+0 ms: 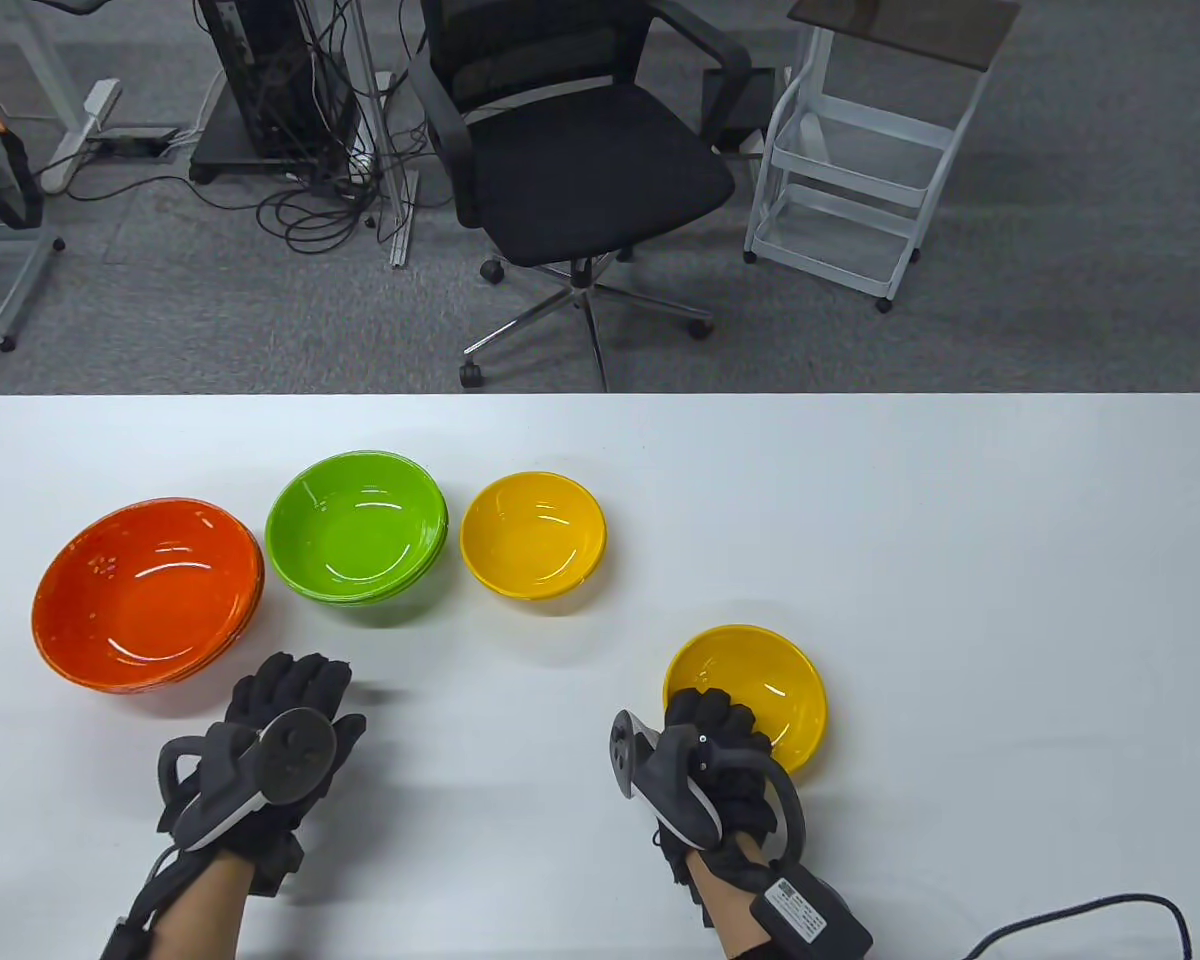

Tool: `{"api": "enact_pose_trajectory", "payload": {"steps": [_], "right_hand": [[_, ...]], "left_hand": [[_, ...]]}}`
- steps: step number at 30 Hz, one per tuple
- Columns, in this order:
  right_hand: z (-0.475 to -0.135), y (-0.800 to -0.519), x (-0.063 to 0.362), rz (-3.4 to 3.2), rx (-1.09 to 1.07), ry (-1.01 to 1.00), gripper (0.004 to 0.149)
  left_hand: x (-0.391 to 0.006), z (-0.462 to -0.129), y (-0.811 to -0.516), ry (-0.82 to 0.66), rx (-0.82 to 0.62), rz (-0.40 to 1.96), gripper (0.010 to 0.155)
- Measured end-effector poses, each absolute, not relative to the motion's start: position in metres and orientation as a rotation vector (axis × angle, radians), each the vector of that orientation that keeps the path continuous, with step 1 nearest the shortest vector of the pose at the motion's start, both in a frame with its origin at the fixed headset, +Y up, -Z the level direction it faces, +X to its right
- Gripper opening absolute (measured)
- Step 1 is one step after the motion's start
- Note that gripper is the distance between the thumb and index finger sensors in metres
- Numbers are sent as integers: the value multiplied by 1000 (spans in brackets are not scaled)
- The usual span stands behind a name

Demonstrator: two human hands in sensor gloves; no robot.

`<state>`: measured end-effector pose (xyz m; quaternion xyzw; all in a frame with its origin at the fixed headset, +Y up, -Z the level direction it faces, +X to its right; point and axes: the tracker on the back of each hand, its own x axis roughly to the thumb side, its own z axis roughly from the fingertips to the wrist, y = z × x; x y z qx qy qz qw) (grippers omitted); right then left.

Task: Nest bowls by color group

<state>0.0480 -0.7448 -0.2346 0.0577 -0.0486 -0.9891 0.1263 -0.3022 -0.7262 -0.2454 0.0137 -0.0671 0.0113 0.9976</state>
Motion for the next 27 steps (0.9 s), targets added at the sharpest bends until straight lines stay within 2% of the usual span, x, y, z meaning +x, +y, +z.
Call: {"api": "enact_pose_trajectory", "payload": {"steps": [10, 20, 23, 27], "right_hand": [[-237, -738, 39, -2855, 120, -33, 48], [-255, -694, -1, -2863, -59, 114, 48], [-269, -678, -13, -2880, -194, 98, 49], [-290, -663, -25, -2961, -211, 137, 48]], "left_hand": [[-303, -245, -722, -139, 43, 18, 61], [-304, -246, -726, -127, 21, 5, 62], [-305, -246, -726, -126, 15, 11, 62], [-306, -245, -726, -124, 17, 57, 62]]}}
